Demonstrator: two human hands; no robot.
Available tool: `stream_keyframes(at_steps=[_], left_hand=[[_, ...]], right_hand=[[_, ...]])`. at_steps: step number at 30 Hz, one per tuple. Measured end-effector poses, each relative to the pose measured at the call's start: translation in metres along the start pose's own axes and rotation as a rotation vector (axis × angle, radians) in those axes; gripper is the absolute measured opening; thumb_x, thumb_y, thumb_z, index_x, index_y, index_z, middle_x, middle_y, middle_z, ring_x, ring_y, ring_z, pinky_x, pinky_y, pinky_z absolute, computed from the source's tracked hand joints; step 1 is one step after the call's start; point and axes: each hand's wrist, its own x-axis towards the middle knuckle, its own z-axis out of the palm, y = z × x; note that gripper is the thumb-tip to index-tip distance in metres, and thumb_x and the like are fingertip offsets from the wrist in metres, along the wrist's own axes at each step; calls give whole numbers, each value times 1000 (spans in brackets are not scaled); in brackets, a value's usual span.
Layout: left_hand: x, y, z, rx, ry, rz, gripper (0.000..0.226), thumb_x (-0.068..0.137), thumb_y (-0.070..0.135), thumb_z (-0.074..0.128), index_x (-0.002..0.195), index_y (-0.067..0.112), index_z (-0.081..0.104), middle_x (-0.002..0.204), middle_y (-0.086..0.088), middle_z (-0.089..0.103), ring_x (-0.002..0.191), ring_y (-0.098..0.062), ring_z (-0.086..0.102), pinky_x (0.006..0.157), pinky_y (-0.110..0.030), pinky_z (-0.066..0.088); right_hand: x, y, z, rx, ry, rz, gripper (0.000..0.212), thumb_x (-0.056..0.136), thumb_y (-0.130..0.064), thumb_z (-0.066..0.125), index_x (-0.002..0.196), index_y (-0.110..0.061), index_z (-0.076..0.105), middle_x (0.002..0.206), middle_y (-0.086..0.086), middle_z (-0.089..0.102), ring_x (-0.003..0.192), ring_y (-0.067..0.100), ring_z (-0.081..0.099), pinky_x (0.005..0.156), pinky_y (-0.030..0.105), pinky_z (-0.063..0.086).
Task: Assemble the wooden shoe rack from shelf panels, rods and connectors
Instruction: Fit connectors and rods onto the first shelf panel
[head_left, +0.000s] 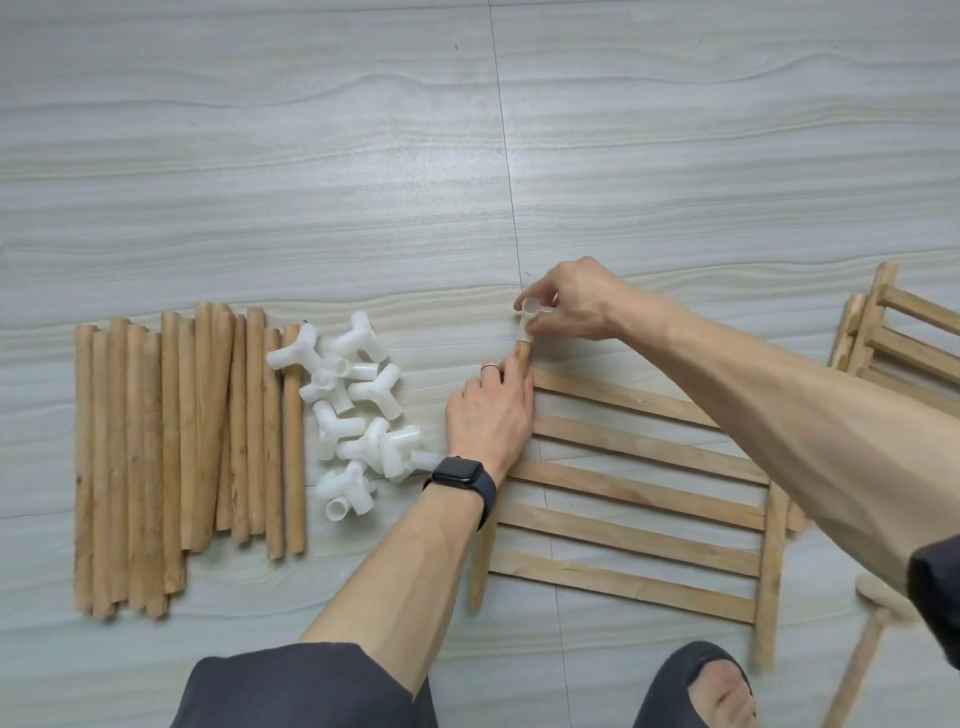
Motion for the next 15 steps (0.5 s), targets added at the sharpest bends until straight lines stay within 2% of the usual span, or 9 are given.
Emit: stream_keyframes(at_steps=[2,6,10,15], left_hand=[[1,0,2,-44,-21,16,37,107,40,34,108,13,59,91,-9,63,73,-32,65,56,-37,36],[3,-3,5,-95,-22,37,35,106,40,36,106,13,58,90,-9,62,73,-32,64,56,-37,32],[2,-3,4,-103,5,41,32,104,38,44,99,11,60,84,-9,63,66,-32,64,54,-36,32],[4,-3,4,-102,-37,33,35,106,40,38,105,11,58,90,-9,64,73,-33,65,58,-38,35]], right_hand=[[-4,5,1,14,14,-41,31,91,-30,71,121,-26,74,121,4,72,115,19,64,86,22,42],[1,11,-4,-26,-35,-70,28,94,-27,65,121,-32,74,107,1,71,104,20,65,94,33,50],[3,13,1,-99,-3,-146,32,93,-15,66,122,-27,73,96,-3,63,101,21,62,86,27,44],[-9,22,14,-1,121,-220,30,95,-11,67,123,-19,72,110,10,69,100,31,64,92,40,48]])
